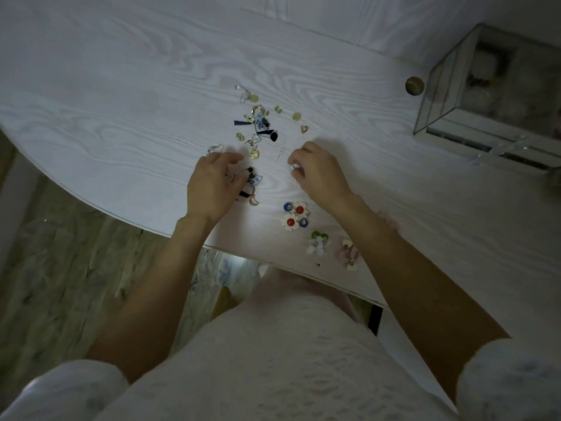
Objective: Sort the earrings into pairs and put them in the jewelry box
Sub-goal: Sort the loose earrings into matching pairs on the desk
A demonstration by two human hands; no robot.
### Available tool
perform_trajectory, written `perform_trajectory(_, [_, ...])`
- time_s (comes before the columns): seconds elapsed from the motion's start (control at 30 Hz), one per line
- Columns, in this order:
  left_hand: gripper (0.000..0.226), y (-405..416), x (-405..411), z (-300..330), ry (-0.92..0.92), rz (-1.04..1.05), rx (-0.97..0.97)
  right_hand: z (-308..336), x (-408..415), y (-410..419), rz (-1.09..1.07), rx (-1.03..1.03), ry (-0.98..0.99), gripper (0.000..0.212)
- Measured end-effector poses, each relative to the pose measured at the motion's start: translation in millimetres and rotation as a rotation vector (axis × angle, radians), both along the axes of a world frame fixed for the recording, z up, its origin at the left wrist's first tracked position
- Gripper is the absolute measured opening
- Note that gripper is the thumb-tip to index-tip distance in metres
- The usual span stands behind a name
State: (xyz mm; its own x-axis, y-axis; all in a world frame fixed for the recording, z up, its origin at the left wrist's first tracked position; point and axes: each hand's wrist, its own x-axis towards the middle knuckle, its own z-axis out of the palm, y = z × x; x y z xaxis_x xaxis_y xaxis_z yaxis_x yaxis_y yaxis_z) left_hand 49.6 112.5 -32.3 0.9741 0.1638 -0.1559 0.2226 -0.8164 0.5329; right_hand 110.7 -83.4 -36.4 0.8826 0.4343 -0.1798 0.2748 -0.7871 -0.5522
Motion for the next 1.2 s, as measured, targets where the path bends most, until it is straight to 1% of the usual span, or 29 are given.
perform_trajectory(0.2, [0.036, -5, 8, -3, 0.015, -0.022, -0.083, 3, -6, 14, 0.062, 0.002, 0.003, 0.021])
perform_trajectory(0.33, [0.037, 2, -12, -1, -0.022, -0.001, -0.061, 4, -9, 24, 0.122, -0.051, -0.069, 0.025])
perform_trajectory(0.43, [0.036, 11, -33, -6, -0.052, 0.005, -0.022, 4, -15, 37, 0.218, -0.027, -0.11, 0.033])
perform_trajectory(0.5, [0.037, 12, -40, -9, -0.051, 0.001, -0.011, 3, -18, 47, 0.287, -0.058, -0.124, 0.038])
perform_trajectory(0.6, [0.039, 8, -38, -11, -0.044, -0.004, -0.006, 2, -17, 54, 0.297, -0.12, -0.153, 0.032])
perform_trajectory(0.67, [0.038, 5, -33, -13, -0.052, -0.014, 0.003, 3, -13, 52, 0.257, -0.138, -0.168, 0.024])
perform_trajectory(0.77, [0.039, 5, -26, -15, -0.073, 0.003, -0.03, 7, -7, 42, 0.16, -0.097, -0.13, 0.014])
perform_trajectory(0.83, [0.035, 4, -19, -15, -0.089, 0.029, -0.089, 11, -2, 34, 0.08, -0.023, -0.075, 0.012])
perform_trajectory(0.9, [0.03, 5, -10, -13, -0.11, 0.006, -0.114, 16, 2, 28, -0.003, 0.082, -0.029, 0.01])
perform_trajectory(1.0, [0.029, 6, 1, -9, -0.115, -0.034, -0.094, 26, 9, 20, -0.153, 0.257, 0.051, 0.007])
perform_trajectory(1.13, [0.028, 5, 29, -2, -0.145, -0.043, -0.087, 31, 20, 11, -0.376, 0.424, 0.159, 0.004])
perform_trajectory(1.2, [0.028, 1, 50, -1, -0.16, -0.031, -0.086, 31, 24, 8, -0.44, 0.474, 0.181, 0.005])
